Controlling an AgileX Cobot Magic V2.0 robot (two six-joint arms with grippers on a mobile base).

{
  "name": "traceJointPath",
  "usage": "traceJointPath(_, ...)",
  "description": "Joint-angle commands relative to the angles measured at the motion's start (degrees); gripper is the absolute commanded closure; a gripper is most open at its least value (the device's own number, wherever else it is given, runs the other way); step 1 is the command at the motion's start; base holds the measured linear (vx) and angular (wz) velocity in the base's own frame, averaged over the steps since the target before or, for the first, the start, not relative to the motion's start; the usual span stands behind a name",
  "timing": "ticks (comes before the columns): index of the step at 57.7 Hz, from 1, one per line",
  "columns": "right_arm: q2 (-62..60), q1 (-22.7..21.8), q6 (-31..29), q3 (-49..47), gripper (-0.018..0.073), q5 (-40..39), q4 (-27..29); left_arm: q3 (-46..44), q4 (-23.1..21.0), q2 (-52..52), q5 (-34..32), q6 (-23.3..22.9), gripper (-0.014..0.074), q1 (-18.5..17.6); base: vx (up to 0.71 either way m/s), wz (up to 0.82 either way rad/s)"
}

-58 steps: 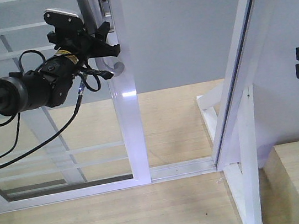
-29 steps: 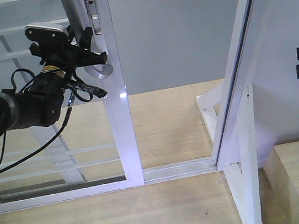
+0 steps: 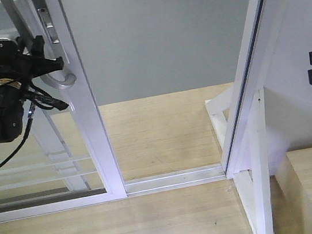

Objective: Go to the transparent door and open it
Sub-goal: 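Slide the door further open with the left gripper holding the handle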

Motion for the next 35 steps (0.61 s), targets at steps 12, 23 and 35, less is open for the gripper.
traceJointPath(12, 2.25, -0.26, -0.01, -1.75, 0.0012, -6.72, -0.84, -0.79, 13.71, -6.82, -4.44, -4.14, 0.0593, 0.04, 0.0, 0.01)
traceJointPath(23, 2.49, -0.26, -0.01, -1.75, 0.0012, -9.1, -0.84, 6.16, 0.14, -11.5, -2.13, -0.52, 0.0591, 0.67, 0.0, 0.01)
traceJointPath(35, 2.49, -0.26, -0.01, -1.75, 0.0012, -9.19, -0.84, 17.09, -11.91, -17.36, -8.49, 10.93, 0.0583, 0.97, 0.0, -0.01)
